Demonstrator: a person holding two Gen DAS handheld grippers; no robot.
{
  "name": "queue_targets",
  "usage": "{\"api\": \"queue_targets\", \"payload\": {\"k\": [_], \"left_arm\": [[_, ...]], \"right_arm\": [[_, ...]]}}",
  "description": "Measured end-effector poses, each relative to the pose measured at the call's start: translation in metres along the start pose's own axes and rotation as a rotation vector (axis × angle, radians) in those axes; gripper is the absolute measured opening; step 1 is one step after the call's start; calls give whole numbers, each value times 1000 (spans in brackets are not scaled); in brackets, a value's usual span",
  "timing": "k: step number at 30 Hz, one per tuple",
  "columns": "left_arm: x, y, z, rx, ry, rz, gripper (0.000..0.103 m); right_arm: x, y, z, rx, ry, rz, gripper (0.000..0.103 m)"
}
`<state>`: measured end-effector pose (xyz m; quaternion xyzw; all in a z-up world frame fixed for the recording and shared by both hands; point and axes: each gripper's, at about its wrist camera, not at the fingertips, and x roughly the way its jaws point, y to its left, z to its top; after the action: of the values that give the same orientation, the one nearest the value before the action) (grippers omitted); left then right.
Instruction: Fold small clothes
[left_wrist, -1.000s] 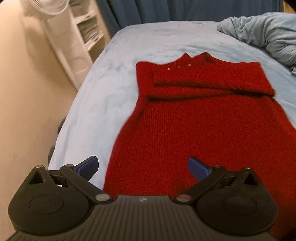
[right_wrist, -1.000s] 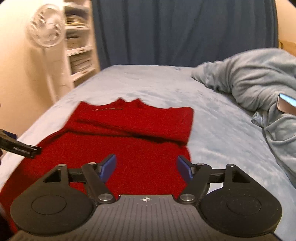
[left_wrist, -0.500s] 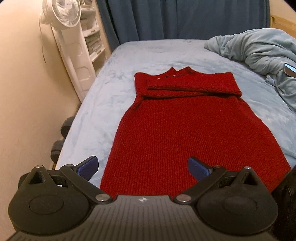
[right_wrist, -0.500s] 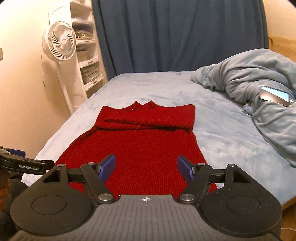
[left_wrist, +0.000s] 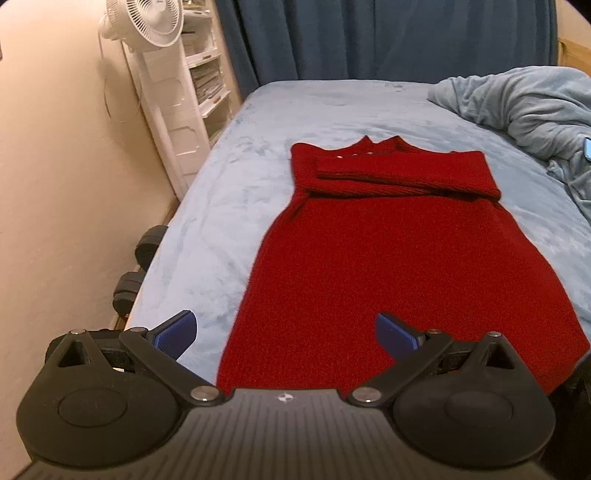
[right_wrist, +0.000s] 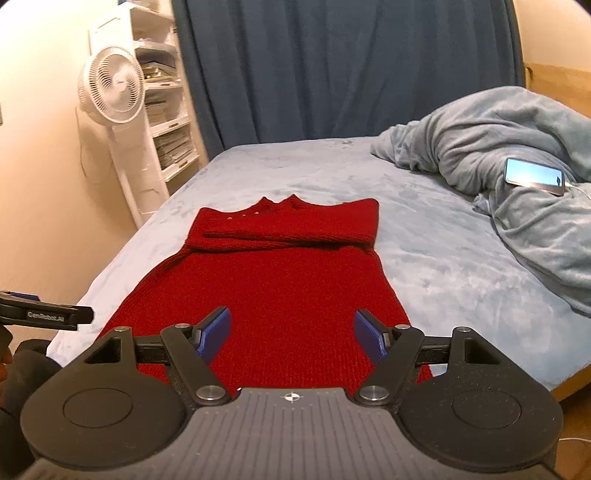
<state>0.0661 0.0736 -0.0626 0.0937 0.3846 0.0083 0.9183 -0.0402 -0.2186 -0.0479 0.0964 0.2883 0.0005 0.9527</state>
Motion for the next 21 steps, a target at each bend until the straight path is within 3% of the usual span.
{"api": "queue_targets", "payload": {"k": [8,13,17,21], "left_arm": [[43,11,7,29,42,-15,103],[99,31,8,52,119,-77,103],[150,52,12,-21,227,-140,103],[191,62,12,-64,308,-139,103]], "right_arm": [[35,-22,7,21,64,-3,76],[92,-72,7,100,198,-60,78],[150,-125,5,190,309,-120,79],[200,-163,-3,305,398,-164,80]]}}
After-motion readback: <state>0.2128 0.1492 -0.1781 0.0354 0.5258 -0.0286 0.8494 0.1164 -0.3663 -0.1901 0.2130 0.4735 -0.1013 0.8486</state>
